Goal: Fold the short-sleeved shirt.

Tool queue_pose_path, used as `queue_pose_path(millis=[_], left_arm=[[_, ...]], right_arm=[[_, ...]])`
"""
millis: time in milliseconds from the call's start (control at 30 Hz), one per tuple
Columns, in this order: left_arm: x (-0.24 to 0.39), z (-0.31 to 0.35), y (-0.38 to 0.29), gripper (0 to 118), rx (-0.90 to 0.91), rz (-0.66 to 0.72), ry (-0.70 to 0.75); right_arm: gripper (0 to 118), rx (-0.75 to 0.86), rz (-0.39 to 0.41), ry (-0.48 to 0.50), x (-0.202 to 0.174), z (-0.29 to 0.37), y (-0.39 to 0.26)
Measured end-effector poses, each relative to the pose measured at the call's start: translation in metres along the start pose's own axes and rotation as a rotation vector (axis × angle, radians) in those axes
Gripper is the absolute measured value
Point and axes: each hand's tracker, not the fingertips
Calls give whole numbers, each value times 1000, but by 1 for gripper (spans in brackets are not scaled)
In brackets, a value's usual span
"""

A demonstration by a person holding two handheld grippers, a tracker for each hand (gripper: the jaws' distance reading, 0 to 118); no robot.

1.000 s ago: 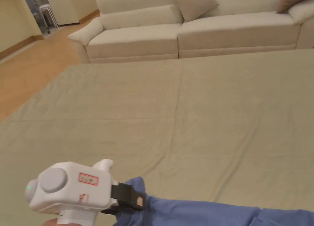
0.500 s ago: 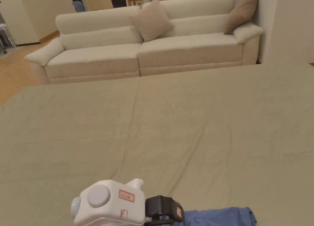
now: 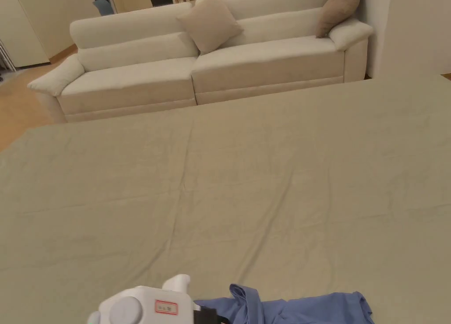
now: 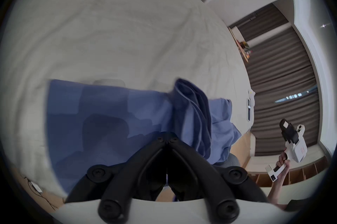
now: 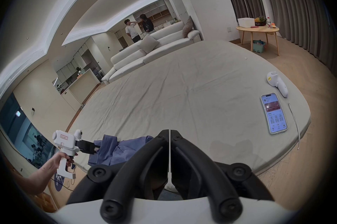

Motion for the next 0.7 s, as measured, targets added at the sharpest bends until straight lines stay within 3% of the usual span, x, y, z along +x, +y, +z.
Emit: queue_pose_path(millis=[133,267,400,533,700], left_arm=[[25,-31,-6,0,-32,-19,-95],[52,-65,-13,0,-103,-88,-87],[57,-31,-20,0,-53,-125,-147],[8,47,-11,0,99,-18,-150],[-96,118,-10,0,226,197,-65]], right_arm=[[2,-2,-21,-13,6,1,0],[2,-10,-49,-22,10,-1,-1],[2,-2,-56,-16,6,1,0],[2,-1,-5,-24,-3,1,6],[2,9,11,8,-17,-2,13]])
